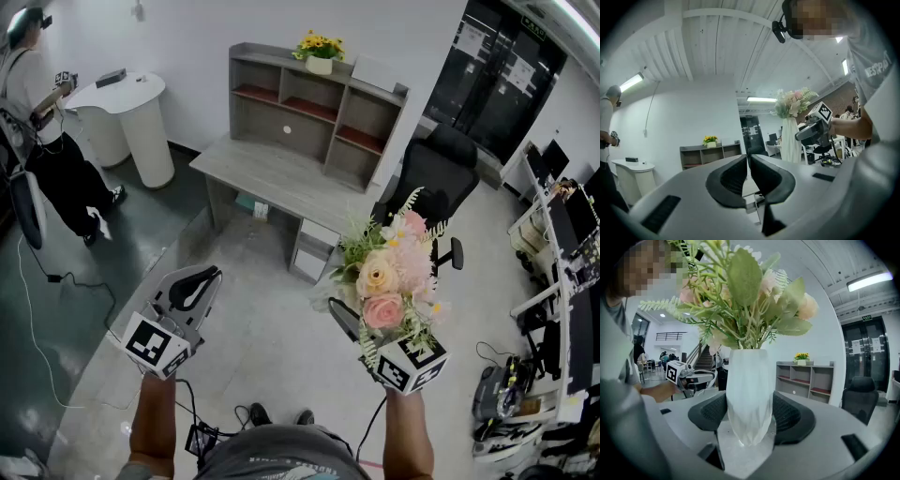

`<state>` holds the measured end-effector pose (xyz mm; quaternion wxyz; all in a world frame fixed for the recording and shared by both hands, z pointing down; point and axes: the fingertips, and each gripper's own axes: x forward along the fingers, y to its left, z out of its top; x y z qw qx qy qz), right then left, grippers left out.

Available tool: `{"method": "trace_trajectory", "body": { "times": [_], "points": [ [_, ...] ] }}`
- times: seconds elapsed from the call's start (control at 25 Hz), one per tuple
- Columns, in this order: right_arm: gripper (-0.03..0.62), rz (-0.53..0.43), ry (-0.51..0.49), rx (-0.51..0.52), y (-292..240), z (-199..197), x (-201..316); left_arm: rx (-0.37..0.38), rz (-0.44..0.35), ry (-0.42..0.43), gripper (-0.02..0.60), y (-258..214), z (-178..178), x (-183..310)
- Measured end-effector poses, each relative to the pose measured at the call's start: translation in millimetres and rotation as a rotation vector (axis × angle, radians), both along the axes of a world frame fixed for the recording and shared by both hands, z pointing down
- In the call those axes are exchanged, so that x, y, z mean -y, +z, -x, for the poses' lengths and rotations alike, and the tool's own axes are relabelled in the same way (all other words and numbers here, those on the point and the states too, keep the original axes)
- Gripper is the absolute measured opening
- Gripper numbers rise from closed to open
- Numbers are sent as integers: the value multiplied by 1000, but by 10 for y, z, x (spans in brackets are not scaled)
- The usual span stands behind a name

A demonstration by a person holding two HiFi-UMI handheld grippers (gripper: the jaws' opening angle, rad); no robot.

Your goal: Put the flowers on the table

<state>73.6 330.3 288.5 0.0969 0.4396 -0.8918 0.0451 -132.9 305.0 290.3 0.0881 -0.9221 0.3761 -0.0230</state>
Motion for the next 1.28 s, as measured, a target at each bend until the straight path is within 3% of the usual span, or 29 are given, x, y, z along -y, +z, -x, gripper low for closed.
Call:
{"method": "trace_trajectory", "body": {
  "times": [0.96, 1.28],
  "points": [
    [318, 87, 23, 6, 206, 133, 190, -18, 31, -2, 38, 114, 204, 138],
    [318, 139, 42, -50, 338, 57, 322, -31, 42, 24, 38, 177, 126, 214]
  ]
}}
